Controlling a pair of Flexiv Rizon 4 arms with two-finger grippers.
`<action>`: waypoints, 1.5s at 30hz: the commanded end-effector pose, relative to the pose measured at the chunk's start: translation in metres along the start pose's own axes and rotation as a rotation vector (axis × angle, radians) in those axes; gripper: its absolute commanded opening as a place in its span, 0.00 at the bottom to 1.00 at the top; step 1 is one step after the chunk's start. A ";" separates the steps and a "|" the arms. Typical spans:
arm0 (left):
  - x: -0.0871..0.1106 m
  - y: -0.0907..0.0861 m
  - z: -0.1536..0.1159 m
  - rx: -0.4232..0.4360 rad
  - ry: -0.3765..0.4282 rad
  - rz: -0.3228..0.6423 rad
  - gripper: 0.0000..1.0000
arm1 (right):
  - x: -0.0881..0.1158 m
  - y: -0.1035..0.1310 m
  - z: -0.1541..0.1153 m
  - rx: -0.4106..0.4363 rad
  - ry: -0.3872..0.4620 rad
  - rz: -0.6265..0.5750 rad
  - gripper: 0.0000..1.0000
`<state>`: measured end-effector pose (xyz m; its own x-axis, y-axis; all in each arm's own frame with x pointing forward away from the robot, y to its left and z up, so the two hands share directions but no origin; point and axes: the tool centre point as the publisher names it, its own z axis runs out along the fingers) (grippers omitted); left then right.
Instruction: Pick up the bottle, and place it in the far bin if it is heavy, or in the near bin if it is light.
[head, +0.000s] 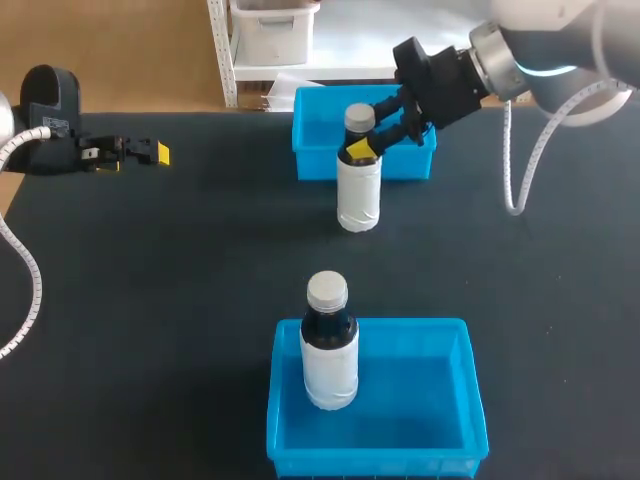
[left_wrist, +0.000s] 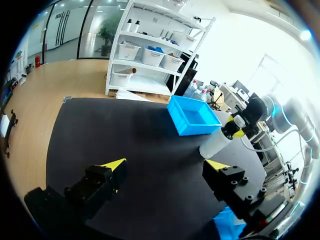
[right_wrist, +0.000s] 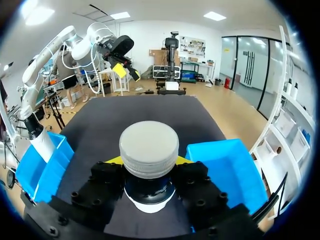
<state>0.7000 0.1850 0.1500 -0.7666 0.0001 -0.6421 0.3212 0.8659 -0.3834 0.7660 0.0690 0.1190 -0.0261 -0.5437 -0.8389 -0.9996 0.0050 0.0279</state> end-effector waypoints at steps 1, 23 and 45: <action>0.000 0.000 0.000 0.000 0.000 0.000 1.00 | -0.004 0.011 -0.011 0.024 0.000 -0.006 0.00; 0.000 0.000 0.000 0.000 0.000 0.000 1.00 | -0.048 0.103 -0.106 0.094 0.012 -0.006 0.00; 0.000 0.000 0.000 0.000 0.000 0.000 1.00 | -0.061 0.256 -0.116 0.086 0.007 -0.012 0.00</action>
<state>0.7000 0.1850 0.1500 -0.7666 0.0000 -0.6421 0.3211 0.8660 -0.3834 0.5467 0.0056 0.2387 -0.0144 -0.5475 -0.8367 -0.9944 -0.0794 0.0691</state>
